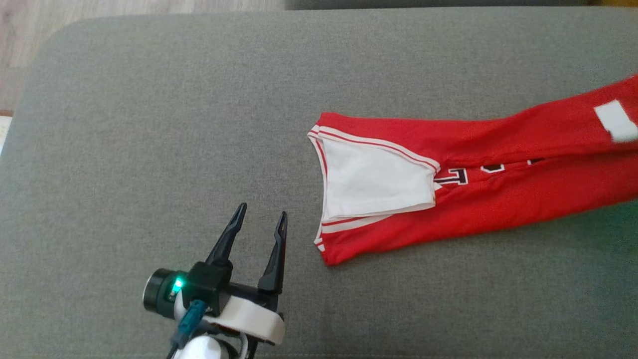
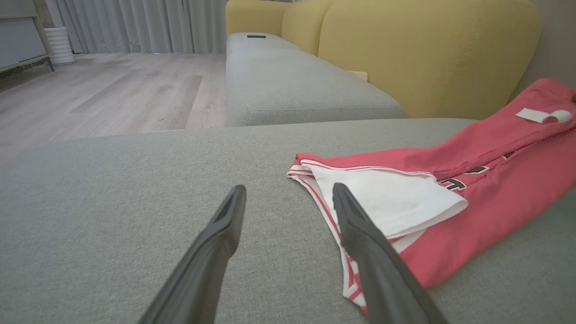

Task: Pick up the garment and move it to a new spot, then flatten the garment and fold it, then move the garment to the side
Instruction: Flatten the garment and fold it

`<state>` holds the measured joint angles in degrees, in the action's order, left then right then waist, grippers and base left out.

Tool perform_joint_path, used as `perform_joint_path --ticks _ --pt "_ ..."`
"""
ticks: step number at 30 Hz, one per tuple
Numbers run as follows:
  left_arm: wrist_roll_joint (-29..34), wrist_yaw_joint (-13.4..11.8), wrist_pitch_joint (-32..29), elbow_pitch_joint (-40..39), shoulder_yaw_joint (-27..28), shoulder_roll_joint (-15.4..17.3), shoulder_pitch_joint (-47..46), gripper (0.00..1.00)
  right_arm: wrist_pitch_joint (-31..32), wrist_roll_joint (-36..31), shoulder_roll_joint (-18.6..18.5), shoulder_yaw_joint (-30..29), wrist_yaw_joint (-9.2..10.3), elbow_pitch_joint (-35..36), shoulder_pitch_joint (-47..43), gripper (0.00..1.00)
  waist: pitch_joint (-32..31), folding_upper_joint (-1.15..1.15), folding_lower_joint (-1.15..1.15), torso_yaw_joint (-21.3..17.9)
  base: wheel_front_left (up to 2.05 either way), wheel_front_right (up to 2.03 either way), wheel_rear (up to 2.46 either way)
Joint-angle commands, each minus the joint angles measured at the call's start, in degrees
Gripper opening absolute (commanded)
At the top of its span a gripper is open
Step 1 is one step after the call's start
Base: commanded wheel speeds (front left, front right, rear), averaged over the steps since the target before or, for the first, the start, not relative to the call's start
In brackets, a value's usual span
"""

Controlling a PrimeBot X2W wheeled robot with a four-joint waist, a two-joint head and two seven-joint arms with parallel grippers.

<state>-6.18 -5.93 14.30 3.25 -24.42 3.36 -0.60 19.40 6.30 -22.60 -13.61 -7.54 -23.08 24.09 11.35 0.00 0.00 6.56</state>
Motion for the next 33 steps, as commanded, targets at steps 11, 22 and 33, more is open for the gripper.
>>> perform_joint_path --ticks 11,22,33 --pt "-1.5 0.6 0.7 -0.5 0.0 -0.5 -2.7 1.00 6.9 -2.7 11.5 10.1 0.05 22.9 -0.7 0.00 -1.6 0.00 0.00 4.6 0.00 0.00 0.00" --pt "-3.1 0.0 0.7 -0.2 -1.9 -0.5 -3.6 1.00 6.4 -3.8 18.6 19.2 0.05 20.2 -1.2 0.00 -0.5 0.00 0.00 12.8 0.00 0.00 0.00" --pt "-4.7 -1.2 0.7 -0.1 -3.0 -0.5 -4.6 1.00 6.0 -2.2 19.6 24.4 0.05 12.2 0.7 0.00 1.1 0.00 0.00 16.9 0.00 0.00 0.00"
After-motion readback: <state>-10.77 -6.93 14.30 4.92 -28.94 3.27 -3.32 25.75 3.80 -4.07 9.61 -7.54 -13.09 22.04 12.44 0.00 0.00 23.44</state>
